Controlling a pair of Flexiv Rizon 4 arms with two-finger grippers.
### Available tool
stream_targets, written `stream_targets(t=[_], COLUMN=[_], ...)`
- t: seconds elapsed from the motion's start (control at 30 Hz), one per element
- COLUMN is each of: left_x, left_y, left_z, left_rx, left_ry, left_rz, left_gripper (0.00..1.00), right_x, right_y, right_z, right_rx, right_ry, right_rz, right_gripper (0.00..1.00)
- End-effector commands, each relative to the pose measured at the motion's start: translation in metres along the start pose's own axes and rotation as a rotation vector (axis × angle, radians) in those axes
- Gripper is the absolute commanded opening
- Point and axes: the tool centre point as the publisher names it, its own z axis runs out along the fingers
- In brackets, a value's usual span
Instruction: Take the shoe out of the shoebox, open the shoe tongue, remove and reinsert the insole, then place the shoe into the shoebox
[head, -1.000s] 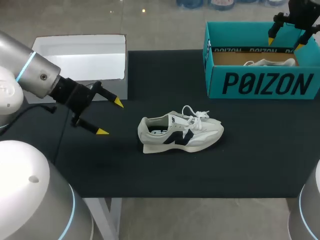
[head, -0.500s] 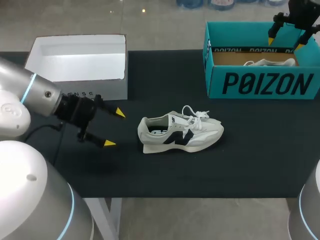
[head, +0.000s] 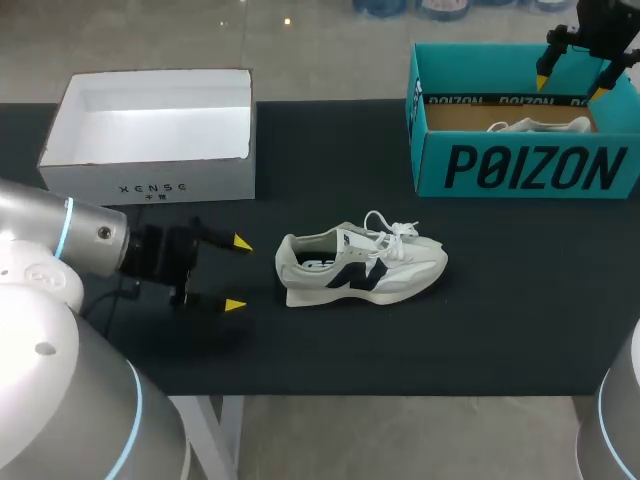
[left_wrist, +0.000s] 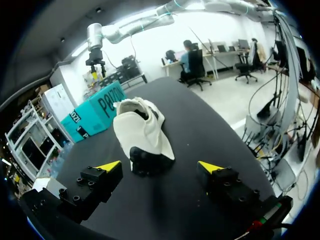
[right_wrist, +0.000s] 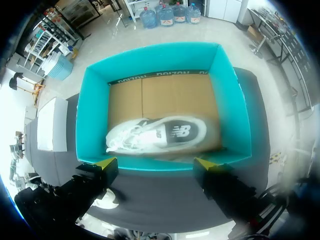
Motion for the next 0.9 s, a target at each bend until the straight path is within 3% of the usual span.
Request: stream_targets(t=[0.03, 0.57, 0.9], left_x=[-0.009, -0.031, -0.037], left_y=[0.007, 0.026, 0.021], left_z=[0.016, 0.041, 0.066], left_rx=[0.005, 0.044, 0.066], left_ry=[-0.011, -0.033, -0.013], left_rz=[-0.012, -0.072, -0.076], left_gripper=[1.00, 1.00, 1.00], right_x=[0.000, 0.000, 0.000], right_y=[0.000, 0.000, 0.000], right_z=[0.000, 0.000, 0.000], right_rx=[0.001, 0.001, 0.001], right_ry=[-0.001, -0.001, -0.001], right_rz=[0.000, 0.000, 0.000], right_gripper=[1.00, 1.00, 1.00])
